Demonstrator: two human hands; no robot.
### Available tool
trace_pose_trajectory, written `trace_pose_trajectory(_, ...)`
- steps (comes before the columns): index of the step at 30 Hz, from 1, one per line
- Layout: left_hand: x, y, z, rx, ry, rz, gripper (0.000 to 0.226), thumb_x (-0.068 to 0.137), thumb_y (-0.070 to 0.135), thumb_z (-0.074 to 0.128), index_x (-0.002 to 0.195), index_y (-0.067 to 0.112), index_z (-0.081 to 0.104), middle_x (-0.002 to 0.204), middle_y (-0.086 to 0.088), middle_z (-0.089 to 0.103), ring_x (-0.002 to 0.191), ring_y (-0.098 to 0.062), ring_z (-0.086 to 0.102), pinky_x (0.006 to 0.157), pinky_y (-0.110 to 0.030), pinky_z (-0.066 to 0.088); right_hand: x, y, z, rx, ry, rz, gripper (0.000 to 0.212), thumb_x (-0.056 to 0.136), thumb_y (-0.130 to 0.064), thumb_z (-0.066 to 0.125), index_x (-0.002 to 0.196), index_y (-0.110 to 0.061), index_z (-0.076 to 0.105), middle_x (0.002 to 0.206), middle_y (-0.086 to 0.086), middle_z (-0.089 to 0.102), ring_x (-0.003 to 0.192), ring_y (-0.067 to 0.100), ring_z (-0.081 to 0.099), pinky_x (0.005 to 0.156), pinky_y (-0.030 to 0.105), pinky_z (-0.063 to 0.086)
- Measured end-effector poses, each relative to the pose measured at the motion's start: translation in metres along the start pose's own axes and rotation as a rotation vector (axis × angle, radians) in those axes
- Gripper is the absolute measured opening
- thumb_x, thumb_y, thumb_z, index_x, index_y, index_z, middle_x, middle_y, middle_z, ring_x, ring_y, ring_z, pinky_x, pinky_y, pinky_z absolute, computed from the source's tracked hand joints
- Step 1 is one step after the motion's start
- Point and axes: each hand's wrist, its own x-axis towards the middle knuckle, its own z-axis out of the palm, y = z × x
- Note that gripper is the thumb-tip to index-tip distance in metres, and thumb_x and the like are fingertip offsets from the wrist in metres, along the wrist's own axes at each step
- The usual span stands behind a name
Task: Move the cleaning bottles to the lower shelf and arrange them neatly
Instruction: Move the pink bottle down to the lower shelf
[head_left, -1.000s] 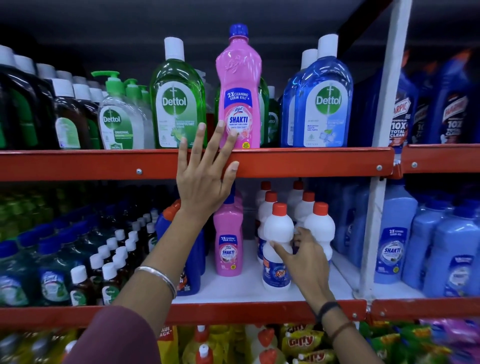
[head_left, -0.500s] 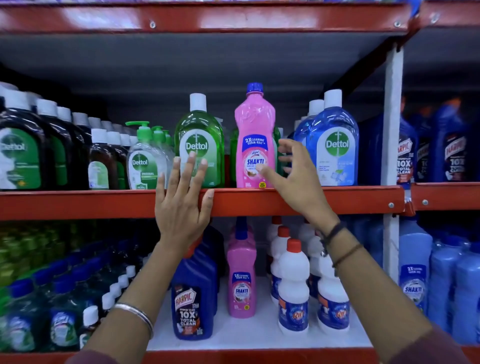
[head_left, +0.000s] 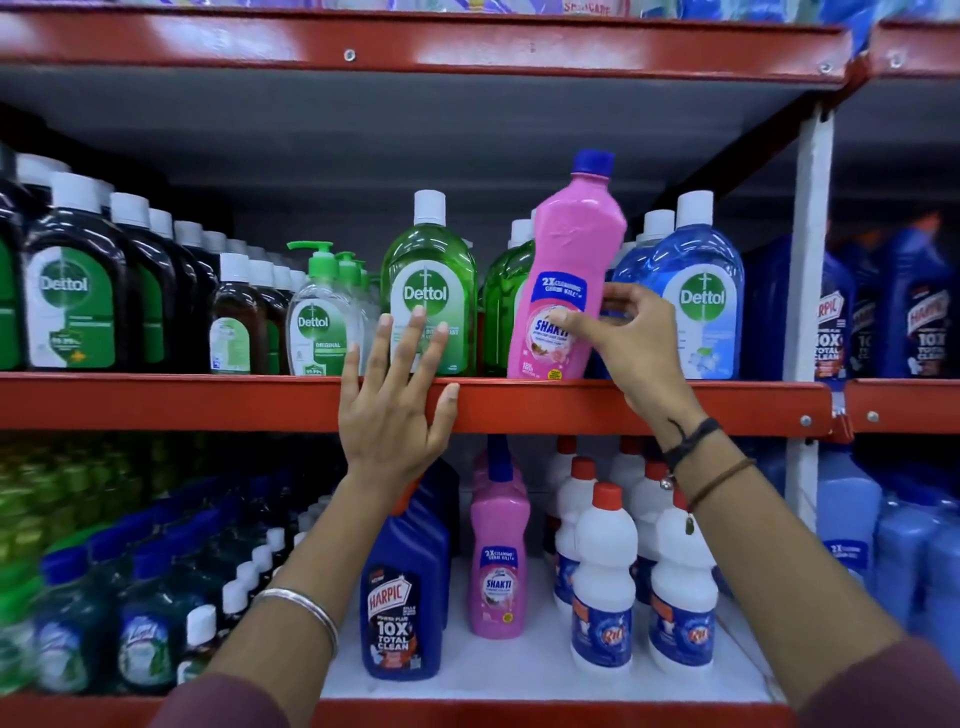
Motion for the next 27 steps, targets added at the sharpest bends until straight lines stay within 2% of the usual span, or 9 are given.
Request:
trace_pose_trajectory(6,-0.001,0.0,-0.001,-0.014,0.003,0.001,0.055,0.096,0.047,0.03,0.145,0.026,0.039,0.155,-0.001,0.034,0.145,-0.025,0.026,0.114,-0.052,0.024,-0.02,-0.03,-0.017,0.106,0.157,-0.125,0.046,0.065,-0.022,0.084,0.104,-0.012,0.062,0.096,-0.002,0.07,0.085,0.011,0.068,0.071,0.021,0.054)
trace_pose_trajectory(9,-0.002,0.0,-0.001,-0.012,-0.004,0.002,0.054,0.097,0.047,0.029,0.146,0.025,0.039,0.156,-0.001,0.033,0.145,-0.025,0.026,0.115,-0.052,0.024,-0.035,-0.05,-0.03,0.229,0.107,-0.098,0.035,0.07,-0.016,0.08,0.1,-0.012,0.063,0.094,0.0,0.071,0.083,0.012,0.071,0.071,0.025,0.056)
trace_pose_trajectory(12,-0.003,0.002,-0.002,-0.016,-0.015,-0.005,0.054,0.097,0.046,0.028,0.147,0.025,0.036,0.156,-0.001,0.032,0.146,-0.025,0.024,0.115,-0.053,0.023,-0.06,-0.051,-0.038,0.252,0.034,-0.044,0.033,0.07,-0.012,0.078,0.099,-0.013,0.061,0.094,-0.001,0.071,0.083,0.012,0.072,0.07,0.024,0.057)
trace_pose_trajectory(16,-0.004,0.002,-0.001,-0.022,-0.018,-0.004,0.053,0.098,0.045,0.027,0.147,0.026,0.034,0.157,-0.001,0.03,0.146,-0.024,0.022,0.116,-0.054,0.021,-0.097,-0.023,-0.041,0.245,-0.037,0.046,0.045,0.061,-0.017,0.08,0.102,-0.012,0.062,0.099,0.004,0.072,0.089,0.017,0.071,0.075,0.03,0.058)
trace_pose_trajectory(18,-0.004,0.002,0.0,-0.022,-0.002,-0.005,0.052,0.098,0.044,0.029,0.146,0.027,0.036,0.157,0.0,0.03,0.146,-0.024,0.022,0.116,-0.052,0.021,-0.116,-0.003,-0.038,0.254,-0.068,0.089,0.047,0.056,-0.019,0.08,0.1,-0.014,0.064,0.097,0.003,0.073,0.086,0.015,0.071,0.073,0.029,0.058)
trace_pose_trajectory(23,-0.004,0.001,0.002,-0.024,0.03,-0.001,0.051,0.098,0.044,0.031,0.146,0.027,0.037,0.156,0.0,0.032,0.146,-0.024,0.024,0.115,-0.05,0.019,-0.163,0.056,-0.025,0.196,-0.128,0.201,0.05,0.063,-0.011,0.079,0.11,-0.006,0.062,0.103,0.006,0.072,0.088,0.011,0.071,0.069,0.019,0.055)
trace_pose_trajectory(27,-0.005,-0.001,0.006,-0.018,0.061,0.002,0.051,0.097,0.044,0.033,0.145,0.028,0.038,0.156,0.0,0.033,0.145,-0.025,0.025,0.116,-0.049,0.019,-0.187,0.101,-0.012,0.155,-0.171,0.282,0.047,0.066,-0.007,0.079,0.109,-0.014,0.062,0.103,0.0,0.071,0.088,0.008,0.07,0.069,0.018,0.056)
